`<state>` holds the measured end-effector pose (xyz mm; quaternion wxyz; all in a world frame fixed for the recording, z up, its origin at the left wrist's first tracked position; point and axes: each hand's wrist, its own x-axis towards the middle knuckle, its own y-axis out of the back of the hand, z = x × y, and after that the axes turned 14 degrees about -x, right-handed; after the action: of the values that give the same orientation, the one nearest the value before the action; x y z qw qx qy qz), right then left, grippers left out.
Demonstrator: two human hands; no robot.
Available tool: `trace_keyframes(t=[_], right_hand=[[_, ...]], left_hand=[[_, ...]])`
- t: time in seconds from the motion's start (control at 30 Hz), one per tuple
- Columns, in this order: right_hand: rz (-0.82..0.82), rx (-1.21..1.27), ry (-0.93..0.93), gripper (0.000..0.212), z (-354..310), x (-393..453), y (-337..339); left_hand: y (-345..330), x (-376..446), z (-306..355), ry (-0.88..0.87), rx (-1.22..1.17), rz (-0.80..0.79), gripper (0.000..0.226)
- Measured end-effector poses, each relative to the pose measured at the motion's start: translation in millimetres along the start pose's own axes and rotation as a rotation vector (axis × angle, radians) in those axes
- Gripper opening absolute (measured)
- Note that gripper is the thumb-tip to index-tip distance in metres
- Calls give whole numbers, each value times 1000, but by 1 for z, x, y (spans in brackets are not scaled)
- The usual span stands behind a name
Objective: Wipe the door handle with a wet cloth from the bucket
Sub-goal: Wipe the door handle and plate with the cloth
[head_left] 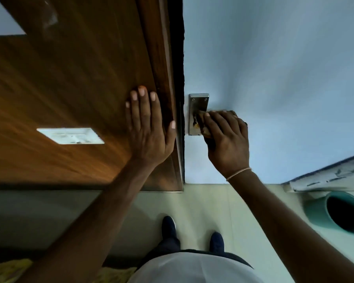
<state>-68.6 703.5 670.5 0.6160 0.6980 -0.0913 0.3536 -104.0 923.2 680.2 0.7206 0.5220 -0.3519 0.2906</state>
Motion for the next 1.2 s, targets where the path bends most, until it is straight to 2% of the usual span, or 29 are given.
trace_keyframes(t=[0.1,0.23,0.3,0.43,0.6,0.83,1.03,1.2], right_hand=[[28,-32,-20,41,-24,1,-1],[40,10,42,38,-46,4,-1],[40,15,36,40,-39,0,0],[45,-33,-100,42,-14,-7,0],[-22,42,-54,62,-39,3,13],[101,58,-126,27,-4,5,1],[108,51,-5,33,-27,11,-14],[75,55,73,37,17,4,-7]], left_hand=[[0,0,-9,-46,-2,-6,93],[3,-1,-19,-90,7,-18,93],[2,-2,-22,-109,10,-19,91],[1,-3,-23,-126,6,-16,91],[-3,-2,-21,-119,-6,19,88],[-6,-2,-21,-106,-2,61,84],[-11,-5,-18,-99,-7,71,83],[-10,-3,-20,-103,-13,89,82]])
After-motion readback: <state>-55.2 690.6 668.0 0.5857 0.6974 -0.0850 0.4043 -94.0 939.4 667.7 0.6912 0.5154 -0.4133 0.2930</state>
